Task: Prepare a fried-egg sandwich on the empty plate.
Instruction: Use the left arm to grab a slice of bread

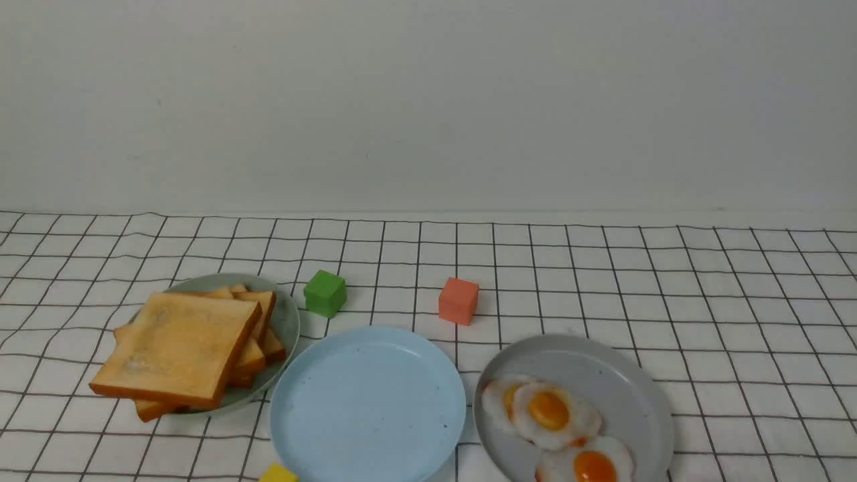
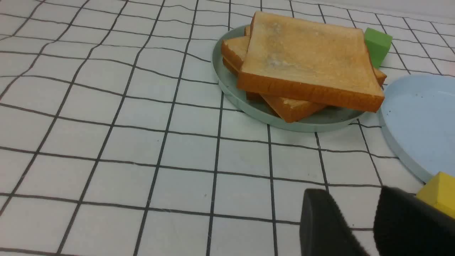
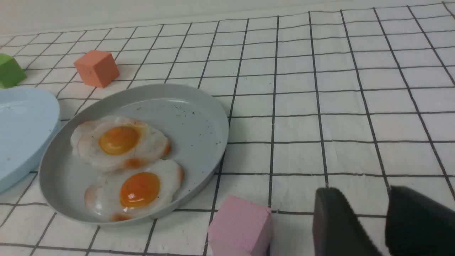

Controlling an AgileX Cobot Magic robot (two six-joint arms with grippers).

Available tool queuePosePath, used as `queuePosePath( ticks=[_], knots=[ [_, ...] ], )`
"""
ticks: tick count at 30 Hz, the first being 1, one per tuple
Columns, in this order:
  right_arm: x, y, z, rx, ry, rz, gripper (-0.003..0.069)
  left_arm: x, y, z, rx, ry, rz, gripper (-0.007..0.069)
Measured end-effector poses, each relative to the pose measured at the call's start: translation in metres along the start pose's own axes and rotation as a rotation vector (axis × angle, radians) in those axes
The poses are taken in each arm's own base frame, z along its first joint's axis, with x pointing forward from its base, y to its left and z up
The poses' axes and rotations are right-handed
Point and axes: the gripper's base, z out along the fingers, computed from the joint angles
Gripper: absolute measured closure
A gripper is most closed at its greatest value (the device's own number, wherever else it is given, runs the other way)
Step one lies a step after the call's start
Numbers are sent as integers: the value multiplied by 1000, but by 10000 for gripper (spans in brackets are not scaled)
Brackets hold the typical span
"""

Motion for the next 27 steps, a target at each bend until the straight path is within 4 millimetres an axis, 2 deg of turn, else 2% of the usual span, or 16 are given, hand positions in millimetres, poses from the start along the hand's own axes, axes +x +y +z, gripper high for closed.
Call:
queuePosePath(
  ticks=[23,27],
  knots=[
    [0,0,0,3,0,-7,418,0,0,0,0,0,0,386],
    [0,-2,0,24,-1,-58,418,0,0,0,0,0,0,386]
  ],
)
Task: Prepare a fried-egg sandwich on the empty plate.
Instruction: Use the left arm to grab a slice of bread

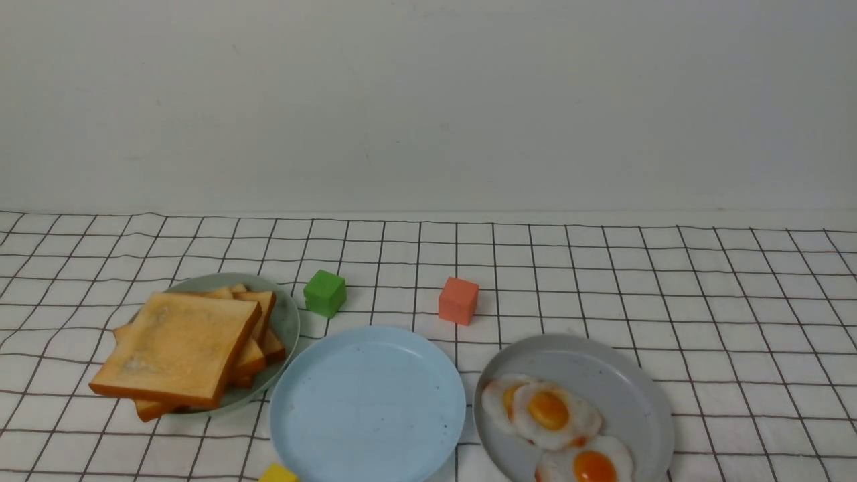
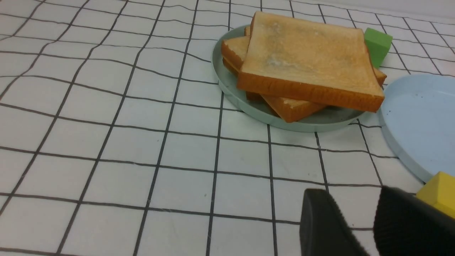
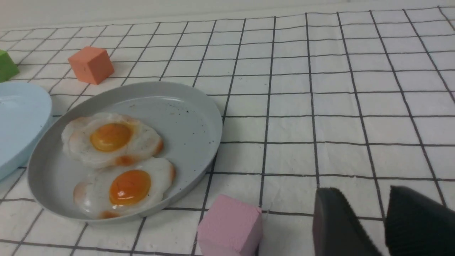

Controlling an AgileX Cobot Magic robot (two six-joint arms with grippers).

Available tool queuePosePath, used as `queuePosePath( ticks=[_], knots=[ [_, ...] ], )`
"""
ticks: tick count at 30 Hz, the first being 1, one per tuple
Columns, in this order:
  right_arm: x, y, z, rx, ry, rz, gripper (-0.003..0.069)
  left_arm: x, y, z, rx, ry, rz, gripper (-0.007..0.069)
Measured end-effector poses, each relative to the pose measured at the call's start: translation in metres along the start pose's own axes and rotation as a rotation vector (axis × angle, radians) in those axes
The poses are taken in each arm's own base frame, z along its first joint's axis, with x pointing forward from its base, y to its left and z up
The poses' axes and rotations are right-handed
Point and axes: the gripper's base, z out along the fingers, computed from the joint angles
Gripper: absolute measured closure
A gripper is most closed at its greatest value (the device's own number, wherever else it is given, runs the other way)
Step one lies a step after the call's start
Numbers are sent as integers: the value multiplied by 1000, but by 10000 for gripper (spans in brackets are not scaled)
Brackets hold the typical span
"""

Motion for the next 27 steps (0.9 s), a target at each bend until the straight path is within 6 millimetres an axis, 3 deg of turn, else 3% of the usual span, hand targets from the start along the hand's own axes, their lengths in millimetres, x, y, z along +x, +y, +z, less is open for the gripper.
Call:
queuePosePath(
  ticks=[13,17,22,27],
  knots=[
    [-3,-3,1,35,-49,-88,418,-1,0,0,4,-12,0,386],
    [-13,-2,0,30,-173,-81,418,-11,-3,-1,38,-120,0,386],
    [-28,-1,-4,1,-347,52,418,-28,-9,-5,100,-313,1,386],
    [-41,-1,-9,-14,-492,115,418,-33,-11,-7,119,-374,3,386]
  ],
)
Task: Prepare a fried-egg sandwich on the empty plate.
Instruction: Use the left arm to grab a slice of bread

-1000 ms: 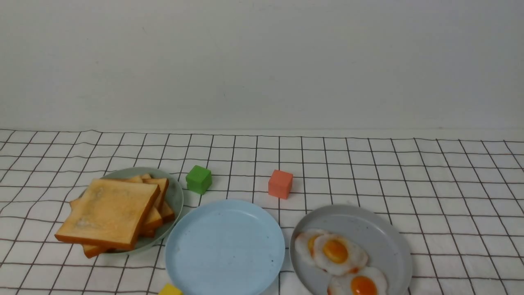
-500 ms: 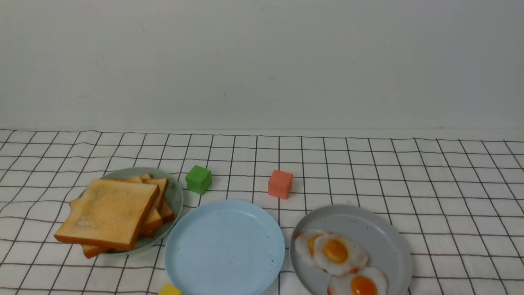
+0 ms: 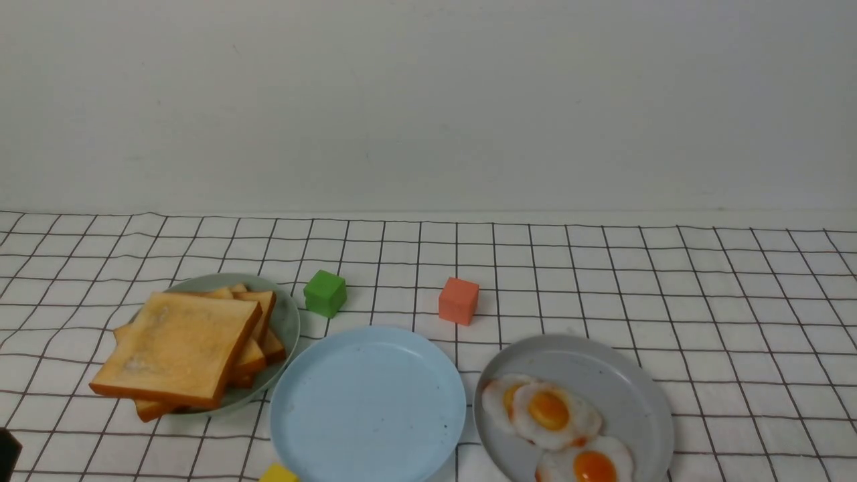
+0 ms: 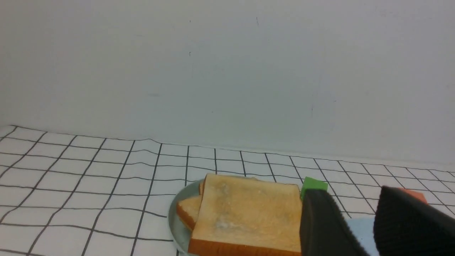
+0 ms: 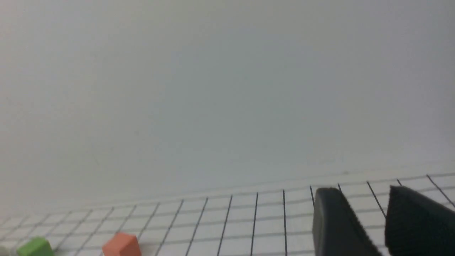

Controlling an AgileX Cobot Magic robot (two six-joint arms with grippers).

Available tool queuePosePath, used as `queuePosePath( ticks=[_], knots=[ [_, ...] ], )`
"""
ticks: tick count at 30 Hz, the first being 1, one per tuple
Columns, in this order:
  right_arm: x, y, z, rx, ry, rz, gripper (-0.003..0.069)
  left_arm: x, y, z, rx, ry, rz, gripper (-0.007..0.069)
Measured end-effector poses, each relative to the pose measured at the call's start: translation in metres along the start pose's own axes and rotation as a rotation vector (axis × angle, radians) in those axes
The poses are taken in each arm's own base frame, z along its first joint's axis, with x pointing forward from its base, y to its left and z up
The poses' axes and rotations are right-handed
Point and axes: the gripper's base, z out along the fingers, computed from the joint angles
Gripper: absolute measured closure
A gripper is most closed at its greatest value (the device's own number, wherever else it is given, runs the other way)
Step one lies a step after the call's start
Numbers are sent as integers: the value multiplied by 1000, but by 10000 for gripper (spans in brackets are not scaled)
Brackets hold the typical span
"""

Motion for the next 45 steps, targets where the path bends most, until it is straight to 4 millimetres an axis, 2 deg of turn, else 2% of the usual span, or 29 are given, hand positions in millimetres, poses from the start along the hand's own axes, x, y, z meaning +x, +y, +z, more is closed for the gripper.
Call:
queuePosePath(
  ticks=[4,7,8,11,15,17,20,22,23,25,26,27,31,36,41,44,45],
  knots=[
    [-12,1,-1,-12,-135,41,418,-1,-1,0,7,-20,-4,386],
    [-26,2,-3,-35,-261,116,418,-18,-6,-2,73,-205,-87,386],
    [-26,2,-3,-36,-261,121,418,-20,-6,-2,79,-219,-101,386],
    [-63,8,-8,-74,-378,193,418,-49,-12,-9,148,-394,-180,386],
    [-144,23,-20,-132,-483,254,418,-121,-23,-26,181,-527,-201,386],
    [-184,31,-19,-133,-442,249,418,-156,-27,-24,163,-494,-223,386],
    [-230,41,-9,-96,-298,172,418,-190,-31,-8,122,-354,-338,386],
    [-238,42,4,-54,-169,120,418,-198,-33,10,83,-202,-441,386],
    [-239,42,7,-45,-134,114,418,-198,-33,14,70,-165,-451,386],
    [-231,40,31,19,86,71,418,-188,-32,43,-15,76,-540,386],
    [-230,40,31,23,98,68,418,-187,-32,45,-18,83,-543,386],
    [-216,37,45,55,229,59,418,-171,-30,65,-85,242,-549,386],
    [-186,33,65,79,388,54,418,-140,-25,97,-194,485,-512,386],
    [-143,39,67,-2,597,136,418,-107,-18,132,-292,688,-470,386],
    [-121,49,63,-131,812,78,418,-86,-5,154,-383,850,-420,386],
    [-111,57,61,-252,943,16,418,-78,22,172,-468,982,-437,386],
    [-111,57,61,-253,949,15,418,-77,21,173,-463,989,-438,386]
  ],
)
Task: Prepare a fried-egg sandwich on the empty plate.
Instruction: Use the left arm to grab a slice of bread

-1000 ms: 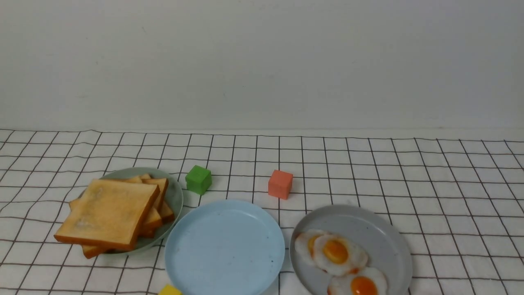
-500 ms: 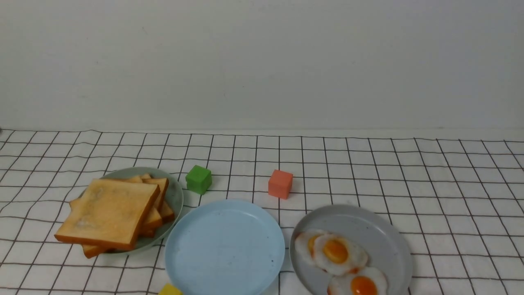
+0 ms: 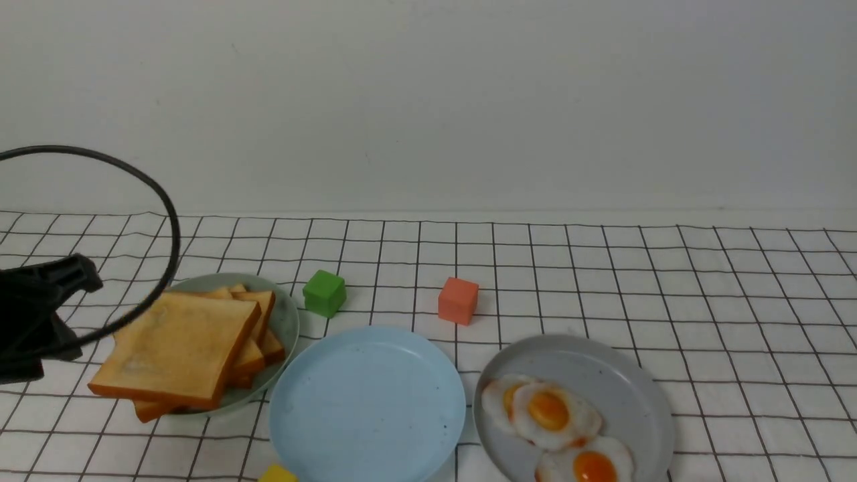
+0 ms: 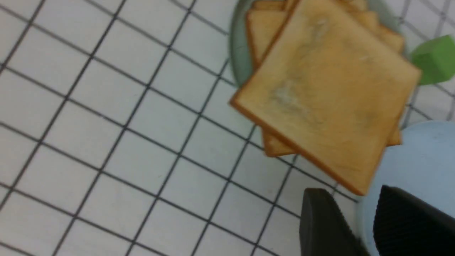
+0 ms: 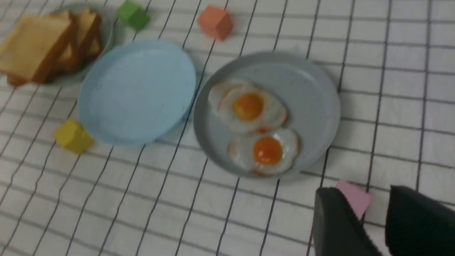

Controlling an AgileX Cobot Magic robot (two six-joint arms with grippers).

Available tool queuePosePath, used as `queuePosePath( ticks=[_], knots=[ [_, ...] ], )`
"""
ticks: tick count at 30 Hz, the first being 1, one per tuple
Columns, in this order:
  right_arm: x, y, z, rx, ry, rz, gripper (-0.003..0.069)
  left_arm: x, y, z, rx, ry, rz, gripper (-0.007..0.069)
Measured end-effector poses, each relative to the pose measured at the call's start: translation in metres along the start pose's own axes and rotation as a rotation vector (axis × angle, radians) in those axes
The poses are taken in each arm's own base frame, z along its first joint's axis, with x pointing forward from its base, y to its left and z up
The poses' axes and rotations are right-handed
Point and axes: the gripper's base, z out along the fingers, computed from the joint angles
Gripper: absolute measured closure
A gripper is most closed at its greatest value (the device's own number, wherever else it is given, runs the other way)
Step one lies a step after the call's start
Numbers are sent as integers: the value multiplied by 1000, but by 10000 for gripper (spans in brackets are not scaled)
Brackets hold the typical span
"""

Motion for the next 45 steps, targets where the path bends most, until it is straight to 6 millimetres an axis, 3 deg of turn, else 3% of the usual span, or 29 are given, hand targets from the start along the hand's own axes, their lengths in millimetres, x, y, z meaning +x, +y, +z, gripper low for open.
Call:
queuePosePath(
  ticks=[3,10,15,18,21,26,34,38,44,45],
  knots=[
    [2,4,2,-42,36,-24,418,-20,15,23,52,96,-84,386],
    [3,5,2,-57,49,-27,418,-37,42,61,234,271,-225,375],
    [4,5,2,-62,59,-28,418,-52,59,75,281,261,-260,279],
    [4,6,2,-70,61,-31,418,-55,63,87,277,279,-239,142],
    [5,9,2,-89,68,-50,418,-53,67,98,269,312,-239,65],
    [6,11,2,-107,74,-66,418,-49,74,120,259,366,-226,48],
    [6,11,2,-107,75,-66,418,-49,76,130,288,359,-193,116],
    [7,11,2,-107,83,-66,418,-51,76,131,282,341,-188,206],
    [10,11,2,-106,116,-70,418,-51,76,131,281,339,-186,534],
    [10,11,2,-105,118,-71,418,-51,76,131,281,339,-186,545]
  ],
)
